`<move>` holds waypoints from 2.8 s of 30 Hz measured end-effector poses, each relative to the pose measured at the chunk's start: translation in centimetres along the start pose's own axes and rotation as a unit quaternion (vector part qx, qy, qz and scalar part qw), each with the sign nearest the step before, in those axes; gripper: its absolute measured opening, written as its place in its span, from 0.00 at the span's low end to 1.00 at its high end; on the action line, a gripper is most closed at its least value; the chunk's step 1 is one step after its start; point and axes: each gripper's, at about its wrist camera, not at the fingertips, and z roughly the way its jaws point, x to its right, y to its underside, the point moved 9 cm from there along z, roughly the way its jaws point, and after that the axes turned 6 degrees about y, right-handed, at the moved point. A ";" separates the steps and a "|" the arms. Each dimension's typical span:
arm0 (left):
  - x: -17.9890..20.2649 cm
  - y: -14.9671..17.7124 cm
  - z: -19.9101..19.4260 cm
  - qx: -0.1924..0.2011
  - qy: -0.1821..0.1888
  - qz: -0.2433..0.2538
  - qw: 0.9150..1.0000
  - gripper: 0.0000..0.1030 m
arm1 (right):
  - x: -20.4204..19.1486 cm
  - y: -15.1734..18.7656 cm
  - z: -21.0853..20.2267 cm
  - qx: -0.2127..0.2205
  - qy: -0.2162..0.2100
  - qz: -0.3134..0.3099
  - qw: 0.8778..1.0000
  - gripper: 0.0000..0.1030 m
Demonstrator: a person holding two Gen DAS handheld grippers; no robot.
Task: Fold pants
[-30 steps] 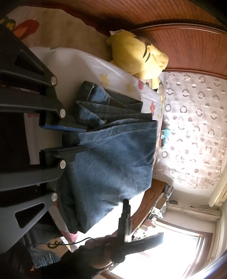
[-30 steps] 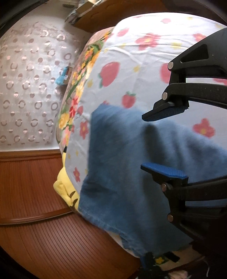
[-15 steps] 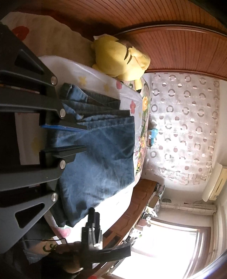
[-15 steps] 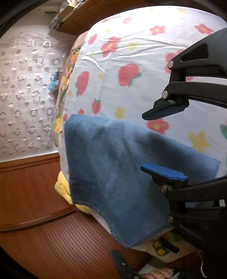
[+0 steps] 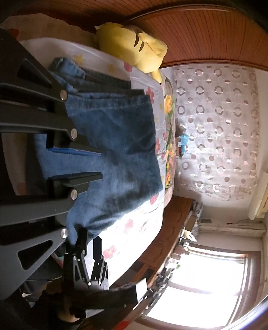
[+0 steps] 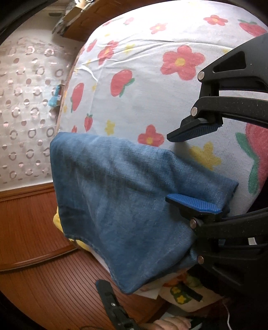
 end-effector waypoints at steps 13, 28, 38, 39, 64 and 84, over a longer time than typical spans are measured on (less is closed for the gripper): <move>0.5 3.3 4.5 -0.069 0.017 -0.004 0.997 0.23 | 0.1 0.3 -0.1 0.015 -0.005 0.005 1.000 0.52; 1.3 4.1 4.9 -0.064 0.008 0.004 0.998 0.31 | 0.1 0.2 -0.2 0.020 -0.005 0.011 1.000 0.52; 1.3 4.2 4.9 -0.058 0.012 -0.002 0.998 0.31 | -0.5 0.1 -0.1 0.018 -0.031 0.021 0.999 0.34; 1.3 4.2 4.9 -0.058 0.012 -0.002 0.998 0.31 | -0.5 0.0 0.0 0.018 -0.033 0.022 0.999 0.33; 1.1 5.6 2.7 -0.051 0.037 -0.031 0.998 0.31 | -2.9 -5.4 -5.4 0.101 -0.087 0.024 0.991 0.04; -8.4 2.5 -8.6 0.044 -0.052 -0.084 0.994 0.31 | -13.4 -13.6 -6.6 0.135 -0.149 -0.062 0.978 0.04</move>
